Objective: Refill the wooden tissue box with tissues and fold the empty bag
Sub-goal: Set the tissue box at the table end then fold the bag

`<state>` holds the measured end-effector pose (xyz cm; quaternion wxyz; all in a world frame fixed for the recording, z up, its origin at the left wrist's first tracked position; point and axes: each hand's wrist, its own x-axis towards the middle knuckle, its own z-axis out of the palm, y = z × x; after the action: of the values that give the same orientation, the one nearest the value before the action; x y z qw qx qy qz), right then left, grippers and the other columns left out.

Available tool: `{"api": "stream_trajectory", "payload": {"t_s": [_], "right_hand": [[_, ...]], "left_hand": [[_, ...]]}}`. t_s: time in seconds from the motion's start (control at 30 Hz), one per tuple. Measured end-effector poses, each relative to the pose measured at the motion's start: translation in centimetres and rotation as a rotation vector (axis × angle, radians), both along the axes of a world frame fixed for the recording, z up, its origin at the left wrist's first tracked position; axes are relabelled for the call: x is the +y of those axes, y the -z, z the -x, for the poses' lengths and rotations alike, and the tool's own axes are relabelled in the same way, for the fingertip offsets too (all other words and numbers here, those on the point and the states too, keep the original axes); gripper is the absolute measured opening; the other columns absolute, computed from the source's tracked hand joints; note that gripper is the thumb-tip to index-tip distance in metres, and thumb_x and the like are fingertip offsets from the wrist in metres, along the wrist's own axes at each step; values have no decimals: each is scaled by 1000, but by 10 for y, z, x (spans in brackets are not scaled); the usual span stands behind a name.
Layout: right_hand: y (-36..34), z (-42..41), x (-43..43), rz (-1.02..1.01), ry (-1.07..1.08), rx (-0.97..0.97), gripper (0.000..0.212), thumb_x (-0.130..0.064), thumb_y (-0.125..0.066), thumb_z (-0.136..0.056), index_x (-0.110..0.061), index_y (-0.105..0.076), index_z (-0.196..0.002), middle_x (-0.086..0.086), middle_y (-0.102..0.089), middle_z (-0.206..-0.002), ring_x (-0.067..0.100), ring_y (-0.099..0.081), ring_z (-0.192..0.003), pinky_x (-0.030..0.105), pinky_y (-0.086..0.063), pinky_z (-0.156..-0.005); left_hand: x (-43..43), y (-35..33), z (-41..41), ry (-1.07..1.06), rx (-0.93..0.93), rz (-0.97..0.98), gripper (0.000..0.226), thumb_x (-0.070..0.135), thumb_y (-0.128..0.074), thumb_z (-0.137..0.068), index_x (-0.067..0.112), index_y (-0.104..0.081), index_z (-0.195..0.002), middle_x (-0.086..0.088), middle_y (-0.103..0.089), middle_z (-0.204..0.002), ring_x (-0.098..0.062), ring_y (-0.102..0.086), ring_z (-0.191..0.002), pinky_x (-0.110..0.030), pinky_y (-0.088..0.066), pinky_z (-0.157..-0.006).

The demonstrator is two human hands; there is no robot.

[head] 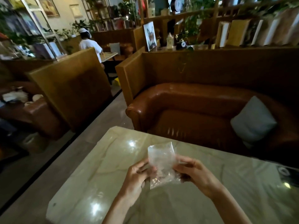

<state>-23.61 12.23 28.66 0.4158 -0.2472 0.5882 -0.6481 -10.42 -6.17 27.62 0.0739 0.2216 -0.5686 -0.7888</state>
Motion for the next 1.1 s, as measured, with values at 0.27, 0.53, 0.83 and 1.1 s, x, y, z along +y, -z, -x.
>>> {"api": "stream_trajectory", "payload": {"t_s": [0.27, 0.53, 0.83, 1.1], "right_hand": [[6, -7, 7, 93, 150, 181, 52, 23, -47, -88, -14, -83, -83, 14, -79, -88, 32, -66, -76, 29, -52, -61], [8, -29, -48, 49, -24, 502, 69, 31, -49, -73, -29, -82, -80, 0, -79, -93, 21, -74, -87, 52, -58, -70], [22, -87, -157, -38, -460, -70, 70, -49, -63, -87, -30, -36, -149, 7, -57, -141, 26, -57, -128, 45, -51, -102], [66, -214, -325, -264, -402, 90, 63, -1, -81, -75, -23, -61, -130, -5, -65, -76, 6, -61, -76, 18, -54, -75]], "left_hand": [[3, 4, -9, 108, 146, -145, 18, -5, -65, -73, 6, -76, -82, -10, -61, -136, -27, -68, -110, -34, -59, -76], [-39, 9, -72, 176, -1, -156, 68, 32, -82, -76, 14, -53, -135, -16, -60, -137, -37, -57, -127, -49, -45, -109], [-133, 22, -163, -140, -190, 79, 44, 25, -89, -66, 15, -71, -105, -3, -76, -97, -17, -71, -87, -24, -56, -69], [-249, 61, -293, -454, -209, -99, 44, 16, -86, -66, 6, -66, -103, -5, -75, -80, -18, -71, -72, -33, -61, -68]]}}
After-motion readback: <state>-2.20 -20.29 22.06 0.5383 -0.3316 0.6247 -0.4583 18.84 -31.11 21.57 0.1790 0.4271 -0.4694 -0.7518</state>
